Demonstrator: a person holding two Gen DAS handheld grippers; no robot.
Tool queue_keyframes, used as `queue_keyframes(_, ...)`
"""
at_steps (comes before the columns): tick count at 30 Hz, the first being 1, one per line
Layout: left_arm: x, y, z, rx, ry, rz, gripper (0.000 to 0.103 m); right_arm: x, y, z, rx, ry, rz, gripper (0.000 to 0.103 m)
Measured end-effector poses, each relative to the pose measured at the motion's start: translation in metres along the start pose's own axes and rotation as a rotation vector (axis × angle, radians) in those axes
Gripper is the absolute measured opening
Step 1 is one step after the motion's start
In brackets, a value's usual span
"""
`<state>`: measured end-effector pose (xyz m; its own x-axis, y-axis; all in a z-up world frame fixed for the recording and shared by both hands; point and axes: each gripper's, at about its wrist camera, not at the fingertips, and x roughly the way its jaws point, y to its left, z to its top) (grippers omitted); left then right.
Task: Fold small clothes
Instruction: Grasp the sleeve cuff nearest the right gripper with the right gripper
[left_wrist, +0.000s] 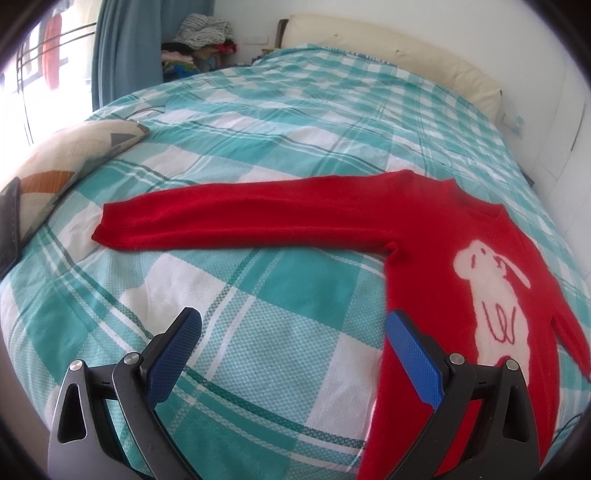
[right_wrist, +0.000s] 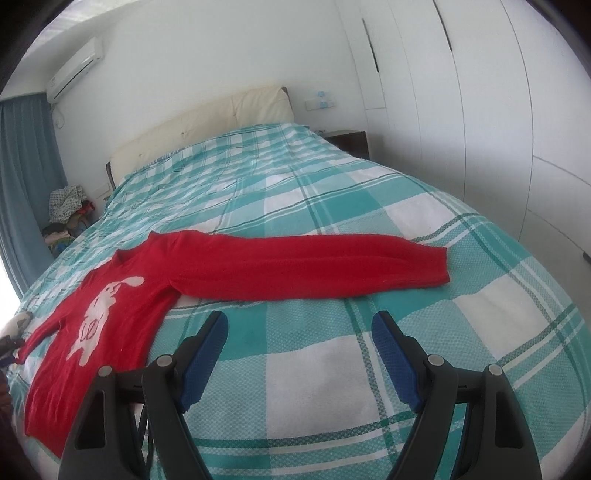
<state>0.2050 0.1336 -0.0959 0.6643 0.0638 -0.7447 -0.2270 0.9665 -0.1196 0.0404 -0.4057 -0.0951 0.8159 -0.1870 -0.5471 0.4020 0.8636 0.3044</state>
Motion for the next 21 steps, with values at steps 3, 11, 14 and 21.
queue_keyframes(3, -0.001, 0.002, 0.0, -0.006, -0.006, 0.004, 0.101, 0.018, -0.049, 0.015, 0.248, 0.073, 0.097, 0.08)
queue_keyframes(11, 0.004, 0.0, -0.002, -0.008, 0.008, 0.019, 0.101, 0.065, -0.132, 0.024, 0.658, 0.128, 0.194, 0.067)
queue_keyframes(14, 0.007, -0.003, -0.004, 0.009, 0.013, 0.036, 0.101, 0.083, -0.144, 0.03, 0.706, 0.104, 0.184, 0.051)
queue_keyframes(21, 0.013, -0.004, -0.005, 0.017, 0.026, 0.058, 0.101, 0.104, -0.148, 0.04, 0.639, 0.128, 0.07, 0.002)
